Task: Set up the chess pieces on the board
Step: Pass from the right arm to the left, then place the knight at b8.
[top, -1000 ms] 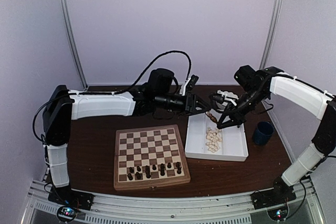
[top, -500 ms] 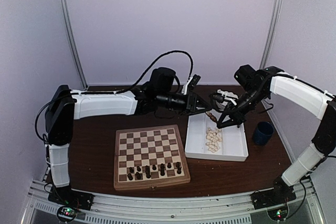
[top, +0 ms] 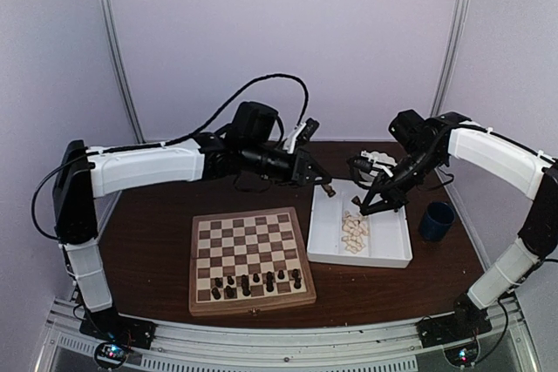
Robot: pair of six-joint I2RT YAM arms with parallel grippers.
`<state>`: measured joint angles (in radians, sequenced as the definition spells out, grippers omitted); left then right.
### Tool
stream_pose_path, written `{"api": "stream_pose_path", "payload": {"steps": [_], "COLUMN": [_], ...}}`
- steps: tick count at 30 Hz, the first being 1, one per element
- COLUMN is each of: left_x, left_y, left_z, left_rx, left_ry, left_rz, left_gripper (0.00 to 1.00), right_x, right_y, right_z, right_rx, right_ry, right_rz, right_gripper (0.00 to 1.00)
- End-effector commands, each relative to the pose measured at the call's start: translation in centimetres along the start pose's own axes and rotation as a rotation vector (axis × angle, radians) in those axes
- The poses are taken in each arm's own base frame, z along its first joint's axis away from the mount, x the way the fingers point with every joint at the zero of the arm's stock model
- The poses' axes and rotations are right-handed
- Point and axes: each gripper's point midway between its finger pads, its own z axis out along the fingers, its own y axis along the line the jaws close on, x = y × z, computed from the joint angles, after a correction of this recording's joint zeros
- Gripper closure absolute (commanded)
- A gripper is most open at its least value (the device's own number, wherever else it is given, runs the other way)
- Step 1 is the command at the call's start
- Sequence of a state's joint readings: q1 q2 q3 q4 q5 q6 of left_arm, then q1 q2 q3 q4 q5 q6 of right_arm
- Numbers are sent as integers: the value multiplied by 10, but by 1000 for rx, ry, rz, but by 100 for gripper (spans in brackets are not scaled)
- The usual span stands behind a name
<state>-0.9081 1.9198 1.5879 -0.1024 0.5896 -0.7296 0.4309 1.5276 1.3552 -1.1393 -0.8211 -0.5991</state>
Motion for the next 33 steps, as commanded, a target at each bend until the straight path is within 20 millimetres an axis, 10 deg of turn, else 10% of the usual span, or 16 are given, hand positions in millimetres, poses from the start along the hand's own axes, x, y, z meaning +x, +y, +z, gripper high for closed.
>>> {"api": "stream_pose_path", "payload": {"steps": [1,12,33], "left_x": [5,113,193], "left_y": [-8,35,37], "left_z": [-51,-132,-38], "left_rx": [-128,-433,-394], "left_ry": [-1,188,533], "left_rz": [139,234,509], "left_gripper": [94,94,95], "right_x": [2,6,14], "right_y": [5,0,-3], "right_z": [-3,3,5], "right_rx": [13,8,30], "right_ry": [-7,10,33], "right_rz": [-26,-16,-9], "right_gripper": [95,95,95]}}
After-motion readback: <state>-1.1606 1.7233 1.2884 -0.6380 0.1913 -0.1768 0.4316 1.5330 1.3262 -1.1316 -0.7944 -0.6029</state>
